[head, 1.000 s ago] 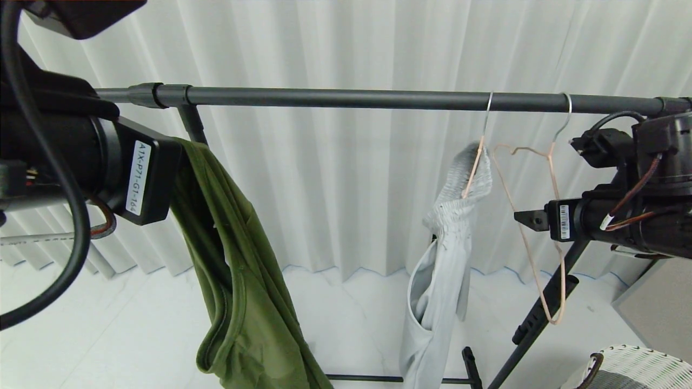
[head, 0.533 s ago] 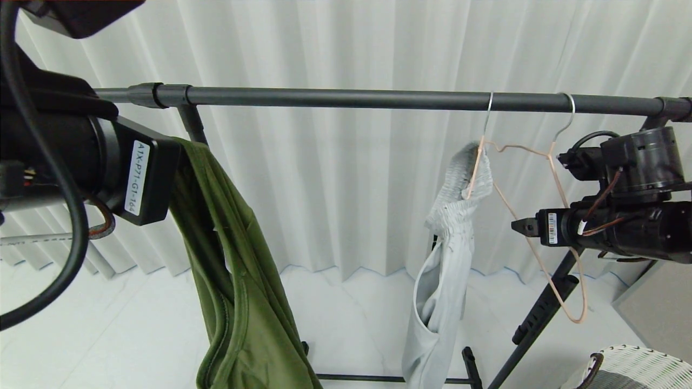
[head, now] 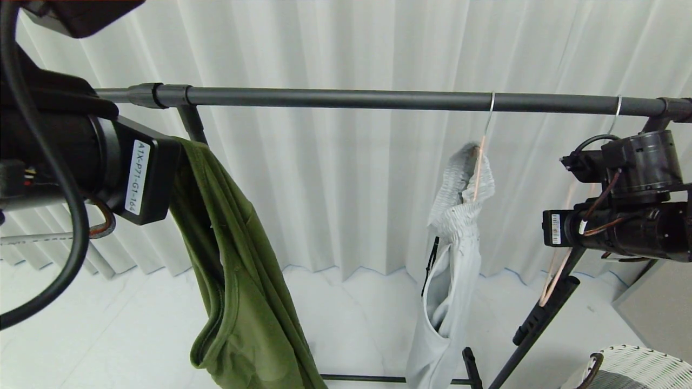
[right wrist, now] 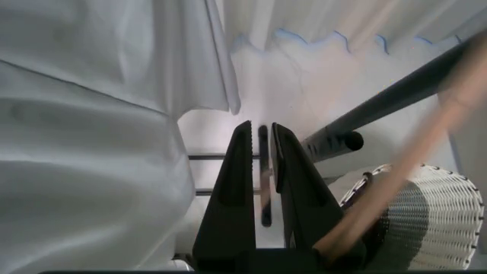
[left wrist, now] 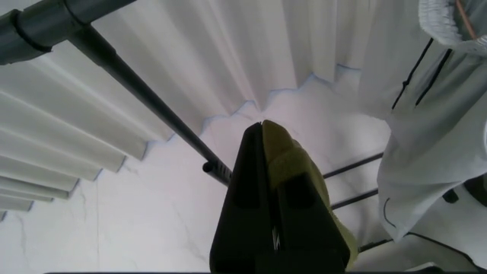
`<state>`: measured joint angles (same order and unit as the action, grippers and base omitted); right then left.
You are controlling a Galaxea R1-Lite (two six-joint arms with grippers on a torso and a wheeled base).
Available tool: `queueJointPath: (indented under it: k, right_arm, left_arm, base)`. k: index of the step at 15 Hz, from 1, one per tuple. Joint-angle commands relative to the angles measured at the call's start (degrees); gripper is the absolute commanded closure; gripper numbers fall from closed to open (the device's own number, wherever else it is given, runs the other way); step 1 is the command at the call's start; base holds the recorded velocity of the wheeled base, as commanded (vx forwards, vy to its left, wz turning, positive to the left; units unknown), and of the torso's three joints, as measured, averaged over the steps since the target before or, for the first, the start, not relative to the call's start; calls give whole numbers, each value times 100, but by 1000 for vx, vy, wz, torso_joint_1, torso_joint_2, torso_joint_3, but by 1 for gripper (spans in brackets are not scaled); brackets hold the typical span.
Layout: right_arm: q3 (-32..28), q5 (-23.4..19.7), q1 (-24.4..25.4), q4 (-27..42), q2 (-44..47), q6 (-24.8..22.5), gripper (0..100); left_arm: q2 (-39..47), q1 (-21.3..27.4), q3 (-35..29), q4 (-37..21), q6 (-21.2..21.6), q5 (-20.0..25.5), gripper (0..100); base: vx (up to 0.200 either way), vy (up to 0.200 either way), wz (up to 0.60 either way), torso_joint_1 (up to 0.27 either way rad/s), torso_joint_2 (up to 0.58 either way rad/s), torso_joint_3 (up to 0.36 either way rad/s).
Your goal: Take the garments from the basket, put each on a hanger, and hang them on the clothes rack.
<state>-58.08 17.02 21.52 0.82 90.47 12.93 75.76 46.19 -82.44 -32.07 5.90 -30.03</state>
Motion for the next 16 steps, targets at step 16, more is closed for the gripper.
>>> queueJointPath:
  k: [16]
  right_arm:
    - [631,-2431,-51,639,-2112,-1873,100]
  left_arm:
    - [-53,-5,-8,8,8,-3,100]
  base:
    - [0,0,0,0,0,0]
